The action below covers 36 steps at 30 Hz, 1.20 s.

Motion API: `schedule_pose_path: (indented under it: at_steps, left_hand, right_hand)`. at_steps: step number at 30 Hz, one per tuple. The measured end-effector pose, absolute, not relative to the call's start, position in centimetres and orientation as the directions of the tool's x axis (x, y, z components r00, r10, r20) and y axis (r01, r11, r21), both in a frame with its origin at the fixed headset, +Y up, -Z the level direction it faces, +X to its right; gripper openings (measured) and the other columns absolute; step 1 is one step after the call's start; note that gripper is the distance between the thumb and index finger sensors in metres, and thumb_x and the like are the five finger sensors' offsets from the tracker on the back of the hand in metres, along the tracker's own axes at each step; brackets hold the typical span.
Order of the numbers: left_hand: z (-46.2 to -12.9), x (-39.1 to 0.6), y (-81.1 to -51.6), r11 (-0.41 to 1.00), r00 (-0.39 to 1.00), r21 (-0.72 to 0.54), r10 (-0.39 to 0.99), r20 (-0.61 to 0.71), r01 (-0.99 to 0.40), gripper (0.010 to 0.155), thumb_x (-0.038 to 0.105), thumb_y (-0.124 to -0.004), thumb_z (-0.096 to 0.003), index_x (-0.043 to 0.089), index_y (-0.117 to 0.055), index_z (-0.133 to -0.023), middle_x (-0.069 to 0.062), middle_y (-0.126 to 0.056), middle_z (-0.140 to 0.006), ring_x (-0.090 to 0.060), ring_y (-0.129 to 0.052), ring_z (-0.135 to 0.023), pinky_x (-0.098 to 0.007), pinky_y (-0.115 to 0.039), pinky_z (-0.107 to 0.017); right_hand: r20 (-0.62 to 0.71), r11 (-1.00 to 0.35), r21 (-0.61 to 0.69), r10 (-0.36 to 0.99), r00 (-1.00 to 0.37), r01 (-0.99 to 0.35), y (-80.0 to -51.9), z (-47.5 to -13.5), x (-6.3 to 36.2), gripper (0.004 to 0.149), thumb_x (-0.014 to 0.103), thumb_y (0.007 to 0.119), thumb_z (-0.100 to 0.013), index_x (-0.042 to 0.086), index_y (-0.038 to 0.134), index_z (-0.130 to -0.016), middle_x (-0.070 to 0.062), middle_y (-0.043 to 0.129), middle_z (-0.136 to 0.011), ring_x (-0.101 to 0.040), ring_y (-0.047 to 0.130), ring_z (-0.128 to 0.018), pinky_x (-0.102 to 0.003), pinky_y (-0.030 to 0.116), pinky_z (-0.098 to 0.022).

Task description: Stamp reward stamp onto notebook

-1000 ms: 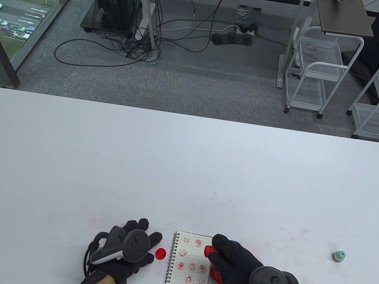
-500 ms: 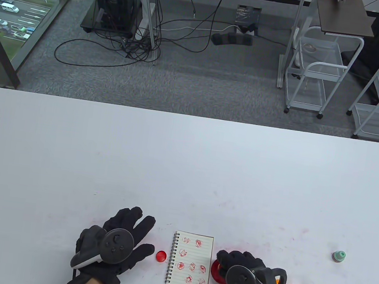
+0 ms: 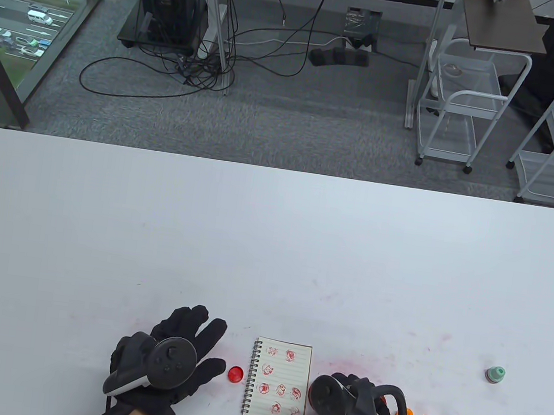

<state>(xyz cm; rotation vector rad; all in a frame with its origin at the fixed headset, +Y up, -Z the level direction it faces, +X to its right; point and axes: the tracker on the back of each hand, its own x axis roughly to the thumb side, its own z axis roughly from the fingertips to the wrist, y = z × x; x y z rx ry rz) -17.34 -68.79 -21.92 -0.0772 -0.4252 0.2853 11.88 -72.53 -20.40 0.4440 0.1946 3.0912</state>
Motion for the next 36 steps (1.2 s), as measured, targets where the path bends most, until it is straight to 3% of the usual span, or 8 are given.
schedule_pose_path:
  at_steps: [9, 16, 20, 24, 29, 36]
  left_hand:
    - [-21.9, -17.4, -68.7, 0.957, 0.868, -0.124, 0.291, 0.403, -0.264, 0.076, 0.059, -0.067, -0.0488, 0.023, -0.061, -0.115, -0.023, -0.048, -0.121, -0.051, -0.053, -0.105, -0.065, -0.055, -0.073]
    - [-21.9, -17.7, -68.6, 0.955, 0.867, -0.118, 0.297, 0.401, -0.273, 0.076, 0.059, -0.067, -0.0489, 0.022, -0.061, -0.115, -0.023, -0.047, -0.121, -0.051, -0.053, -0.105, -0.065, -0.055, -0.073]
    - [-21.8, -17.8, -68.4, 0.955, 0.866, -0.109, 0.297, 0.402, -0.277, 0.075, 0.059, -0.067, -0.0488, 0.023, -0.062, -0.115, -0.023, -0.048, -0.121, -0.051, -0.053, -0.105, -0.065, -0.055, -0.073]
    - [-21.8, -17.8, -68.4, 0.955, 0.864, -0.108, 0.296, 0.407, -0.276, 0.075, 0.059, -0.067, -0.0489, 0.022, -0.062, -0.115, -0.023, -0.048, -0.121, -0.051, -0.053, -0.105, -0.065, -0.055, -0.073]
    - [-21.8, -17.8, -68.5, 0.955, 0.864, -0.116, 0.296, 0.408, -0.273, 0.075, 0.058, -0.067, -0.0490, 0.023, -0.062, -0.115, -0.023, -0.048, -0.121, -0.051, -0.053, -0.105, -0.065, -0.055, -0.073]
    - [-21.9, -17.9, -68.5, 0.957, 0.869, -0.117, 0.290, 0.402, -0.265, 0.075, 0.058, -0.067, -0.0490, 0.022, -0.062, -0.115, -0.022, -0.048, -0.121, -0.051, -0.053, -0.105, -0.065, -0.055, -0.073]
  right_hand:
    - [0.281, -0.992, 0.121, -0.007, -0.960, 0.042, -72.2, -20.9, 11.6, 0.041, 0.029, 0.087, -0.030, 0.021, 0.097, -0.069, -0.001, 0.112, -0.058, -0.019, 0.105, -0.042, -0.034, 0.094, -0.033]
    - [0.306, -0.998, 0.041, -0.041, -0.951, 0.056, -71.9, -20.3, 11.9, 0.043, 0.029, 0.086, -0.034, 0.020, 0.093, -0.075, -0.004, 0.107, -0.064, -0.023, 0.106, -0.044, -0.037, 0.092, -0.033]
    - [0.325, -0.998, -0.044, 0.028, -0.945, -0.045, -69.5, -19.9, 11.6, 0.045, 0.029, 0.086, -0.035, 0.021, 0.089, -0.079, -0.008, 0.102, -0.071, -0.024, 0.104, -0.047, -0.039, 0.090, -0.037]
    - [0.373, -0.990, -0.027, 0.117, -0.920, -0.137, -68.6, -20.3, 10.6, 0.047, 0.026, 0.087, -0.036, 0.021, 0.084, -0.082, -0.008, 0.097, -0.077, -0.025, 0.102, -0.053, -0.039, 0.090, -0.041]
    - [0.460, -0.993, -0.017, 0.095, -0.883, -0.116, -69.0, -21.2, 8.0, 0.047, 0.022, 0.088, -0.035, 0.022, 0.083, -0.082, -0.008, 0.095, -0.080, -0.021, 0.105, -0.053, -0.033, 0.096, -0.041]
    - [0.511, -0.999, 0.010, 0.040, -0.859, -0.040, -70.6, -22.2, 5.6, 0.046, 0.016, 0.087, -0.037, 0.022, 0.085, -0.083, -0.010, 0.093, -0.086, -0.024, 0.106, -0.058, -0.034, 0.098, -0.044]
